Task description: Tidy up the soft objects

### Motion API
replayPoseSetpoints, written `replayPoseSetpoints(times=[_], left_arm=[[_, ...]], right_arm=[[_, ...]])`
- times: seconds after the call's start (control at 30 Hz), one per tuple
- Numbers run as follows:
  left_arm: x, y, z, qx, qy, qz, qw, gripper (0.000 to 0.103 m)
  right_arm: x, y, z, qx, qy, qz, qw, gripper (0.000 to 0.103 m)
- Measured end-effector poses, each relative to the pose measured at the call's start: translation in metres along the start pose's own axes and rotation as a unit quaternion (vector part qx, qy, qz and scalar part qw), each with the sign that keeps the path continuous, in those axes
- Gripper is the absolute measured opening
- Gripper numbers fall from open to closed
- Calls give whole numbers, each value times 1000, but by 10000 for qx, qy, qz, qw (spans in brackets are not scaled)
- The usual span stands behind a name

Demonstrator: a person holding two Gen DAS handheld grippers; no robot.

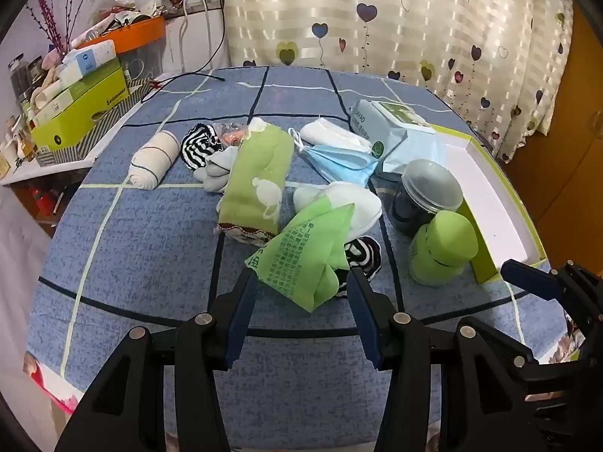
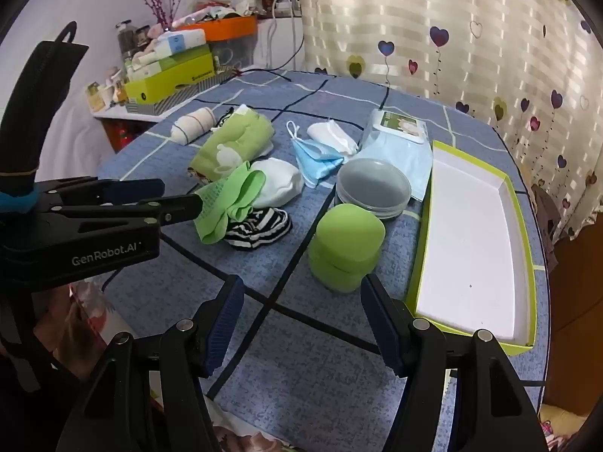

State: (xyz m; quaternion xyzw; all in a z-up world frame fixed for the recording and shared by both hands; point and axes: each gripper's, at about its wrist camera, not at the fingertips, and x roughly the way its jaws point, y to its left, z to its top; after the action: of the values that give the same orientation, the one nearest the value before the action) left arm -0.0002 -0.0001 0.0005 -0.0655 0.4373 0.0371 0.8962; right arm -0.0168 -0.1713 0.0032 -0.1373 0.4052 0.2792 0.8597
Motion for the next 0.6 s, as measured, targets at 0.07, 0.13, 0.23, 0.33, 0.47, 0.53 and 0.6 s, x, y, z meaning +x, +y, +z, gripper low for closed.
replayPoseSetpoints(times=[0.07,0.13,0.23,0.33,0.47,0.53,0.6], left_arm=[[-1,0,0,-6,-17,5,10000,51],[-1,0,0,3,-19,-6,10000,51],[-1,1,0,-2,-10,-4,10000,51],[-1,8,-3,3,-18,-15,10000,51],[3,10,-2,34,-2,-44,10000,51],[0,8,-1,43,-2,-27,10000,51],[-1,2,1,66,-2,22,10000,51]], right_arm=[[0,0,0,1,7,-1,10000,65],[-1,0,1,3,0,-9,10000,65],[-1,1,1,3,-21,6,10000,65],[-2,2,2,0,-42,27,10000,65],[-8,7,2,-3,-99,80,9999,65],[-5,6,4,7,-115,105,9999,65],[-6,4,5,0,-158,163,9997,65]])
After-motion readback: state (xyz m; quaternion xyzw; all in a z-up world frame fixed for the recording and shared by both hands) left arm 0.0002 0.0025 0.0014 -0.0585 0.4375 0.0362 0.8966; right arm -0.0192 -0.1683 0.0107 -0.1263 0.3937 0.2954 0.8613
